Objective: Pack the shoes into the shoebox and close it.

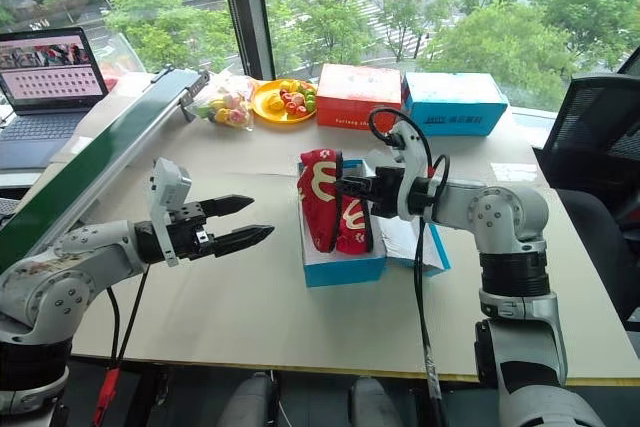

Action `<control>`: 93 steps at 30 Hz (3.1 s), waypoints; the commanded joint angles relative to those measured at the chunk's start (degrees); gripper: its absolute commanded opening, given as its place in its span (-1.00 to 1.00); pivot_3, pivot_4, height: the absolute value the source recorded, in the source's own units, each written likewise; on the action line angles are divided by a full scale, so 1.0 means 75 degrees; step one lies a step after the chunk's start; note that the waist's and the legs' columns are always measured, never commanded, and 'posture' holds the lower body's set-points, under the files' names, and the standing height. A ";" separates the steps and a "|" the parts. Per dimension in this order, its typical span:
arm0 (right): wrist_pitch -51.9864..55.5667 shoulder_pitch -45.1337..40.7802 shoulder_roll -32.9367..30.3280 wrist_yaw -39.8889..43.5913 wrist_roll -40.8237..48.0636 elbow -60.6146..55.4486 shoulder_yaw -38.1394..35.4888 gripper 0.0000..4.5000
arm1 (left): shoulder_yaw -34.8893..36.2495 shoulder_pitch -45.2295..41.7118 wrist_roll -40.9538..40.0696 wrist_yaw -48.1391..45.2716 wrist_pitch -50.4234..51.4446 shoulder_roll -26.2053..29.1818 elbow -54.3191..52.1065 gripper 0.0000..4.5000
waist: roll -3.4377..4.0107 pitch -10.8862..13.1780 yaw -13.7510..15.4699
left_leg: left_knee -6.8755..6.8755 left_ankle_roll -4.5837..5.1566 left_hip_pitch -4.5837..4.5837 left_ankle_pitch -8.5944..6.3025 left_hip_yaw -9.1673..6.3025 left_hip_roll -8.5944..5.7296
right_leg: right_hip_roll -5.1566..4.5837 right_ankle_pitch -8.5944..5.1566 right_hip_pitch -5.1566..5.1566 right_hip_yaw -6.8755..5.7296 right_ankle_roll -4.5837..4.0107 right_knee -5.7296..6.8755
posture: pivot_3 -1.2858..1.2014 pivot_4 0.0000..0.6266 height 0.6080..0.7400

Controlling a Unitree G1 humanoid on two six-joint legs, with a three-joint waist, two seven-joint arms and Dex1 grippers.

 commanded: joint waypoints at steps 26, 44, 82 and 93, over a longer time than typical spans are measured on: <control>-0.1994 -0.0941 0.0212 0.1553 -0.2818 0.3036 0.0989 -1.00 | 0.0828 0.0729 -0.0462 0.0343 -0.0010 0.0277 -0.0926 0.98 | 0.0003 0.0001 0.0028 | 0.0010 -0.0001 0.0005 0.0000 0.0002 0.0002 | 0.0000 0.0001 0.0007 -0.0005 -0.0002 0.0005 | 0.03 -0.52 0.99; -0.2699 -0.1126 0.0568 0.1911 -0.3894 0.2903 0.1545 0.23 | 0.0671 0.0760 -0.0471 0.0547 -0.0127 0.0142 -0.1061 1.00 | 0.0003 -0.0002 0.0018 | 0.0013 -0.0002 0.0027 -0.0001 0.0001 0.0002 | -0.0001 0.0001 0.0028 -0.0005 -0.0002 0.0008 | 0.03 -0.52 0.99; 0.0218 0.5826 -0.1547 0.0601 -0.0467 -0.5501 -0.2553 -0.98 | -0.1976 -0.3173 0.2064 -0.3464 -0.1668 0.0272 0.3101 1.00 | 0.0005 0.0002 0.0047 | 0.0050 0.0007 0.0020 -0.0004 -0.0003 -0.0001 | 0.0000 -0.0025 0.0046 -0.0005 0.0055 0.0003 | 0.03 -0.52 0.99; -0.0742 0.6175 -0.0639 0.0110 -0.0798 -0.4055 -0.2060 -0.98 | -0.1711 -0.3076 0.2286 -0.3737 -0.1560 0.0534 0.2988 1.00 | 0.0007 0.0003 0.0028 | 0.0044 0.0007 0.0025 -0.0004 -0.0005 -0.0001 | 0.0002 -0.0020 0.0052 -0.0003 0.0047 0.0006 | 0.03 -0.52 0.99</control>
